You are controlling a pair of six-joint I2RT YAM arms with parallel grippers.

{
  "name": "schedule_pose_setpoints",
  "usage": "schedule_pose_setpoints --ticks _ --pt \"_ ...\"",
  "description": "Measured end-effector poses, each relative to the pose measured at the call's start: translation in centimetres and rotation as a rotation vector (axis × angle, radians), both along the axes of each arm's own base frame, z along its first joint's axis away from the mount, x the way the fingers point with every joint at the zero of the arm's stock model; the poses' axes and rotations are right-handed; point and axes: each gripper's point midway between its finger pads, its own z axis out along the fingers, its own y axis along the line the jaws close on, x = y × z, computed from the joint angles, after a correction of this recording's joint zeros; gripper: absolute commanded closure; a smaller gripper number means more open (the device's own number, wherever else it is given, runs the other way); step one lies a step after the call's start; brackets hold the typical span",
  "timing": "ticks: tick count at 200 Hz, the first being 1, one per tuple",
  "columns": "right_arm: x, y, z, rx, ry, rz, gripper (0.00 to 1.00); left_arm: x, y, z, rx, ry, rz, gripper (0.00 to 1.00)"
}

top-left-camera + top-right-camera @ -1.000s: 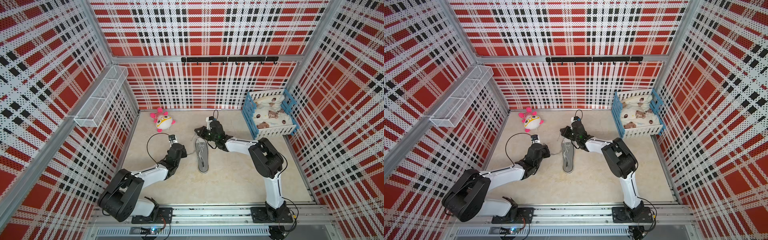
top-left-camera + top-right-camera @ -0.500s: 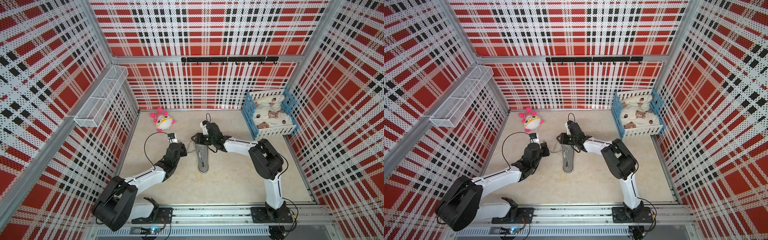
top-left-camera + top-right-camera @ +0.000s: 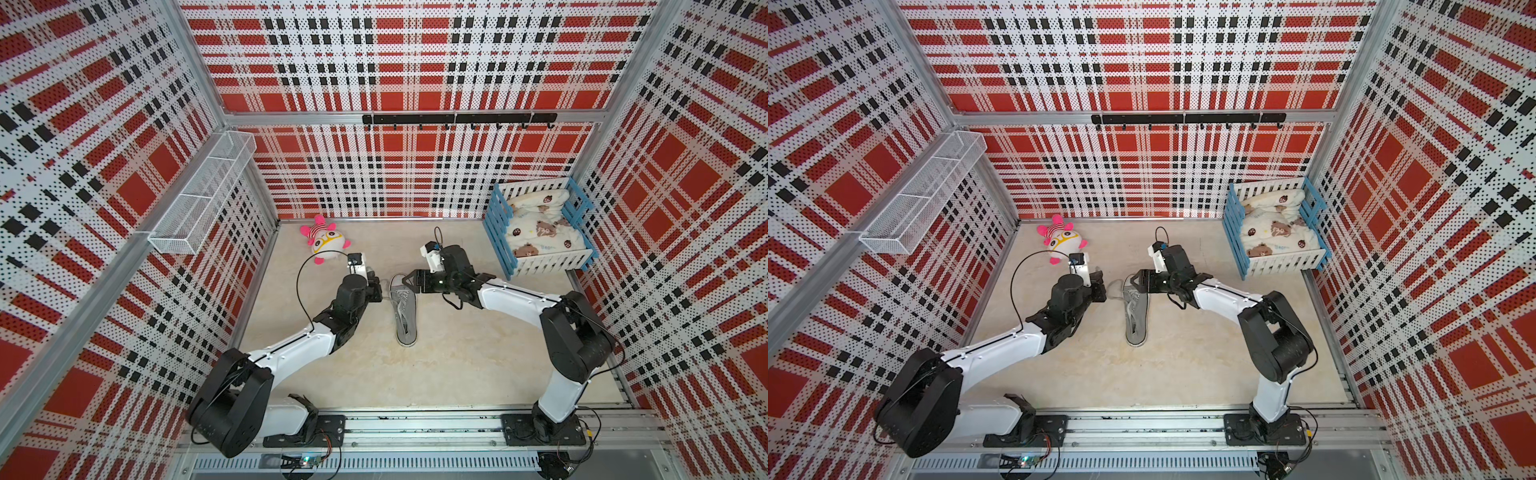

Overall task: Tie the shoes
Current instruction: Cross the shoelace with the shoelace.

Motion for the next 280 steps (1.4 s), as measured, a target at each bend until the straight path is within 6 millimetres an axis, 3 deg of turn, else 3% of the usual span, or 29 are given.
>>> schedule_pose_setpoints --ticks 35,69,91,116,142,185,221,248,280 --pt "0.9 -7.2 0.0 -0.076 -0.047 -0.141 0.2 2.8 -5.8 1.4 0.09 -0.031 -0.133 1.0" --pt "0.1 -11.6 0.1 -0.146 -0.092 -0.233 0.19 5.2 -11.2 -0.3 0.156 0.031 -0.265 1.0" --pt "-0.5 -13.3 0.2 -0.176 -0.117 -0.272 0.19 5.5 -13.3 -2.5 0.188 0.097 -0.334 1.0" --pt "-0.9 -14.0 -0.3 -0.206 -0.126 -0.287 0.19 4.9 -14.3 -5.0 0.214 0.177 -0.388 1.0" --pt "-1.3 -14.2 -1.2 -0.225 -0.115 -0.28 0.2 4.3 -14.9 -7.0 0.224 0.253 -0.439 0.84" --pt "-1.7 -13.9 -1.5 -0.218 -0.11 -0.253 0.22 3.8 -14.9 -8.1 0.185 0.325 -0.499 0.6" --pt "-1.9 -13.2 -1.3 -0.198 -0.115 -0.222 0.25 3.6 -13.6 -7.6 0.116 0.341 -0.515 0.54" --pt "-2.6 -11.3 -1.0 -0.19 -0.144 -0.148 0.32 2.7 -10.3 -6.5 0.048 0.329 -0.471 0.53" --pt "-4.4 -5.9 -0.8 -0.174 -0.179 0.029 0.45 1.4 -4.5 -5.0 -0.075 0.295 -0.344 0.54"
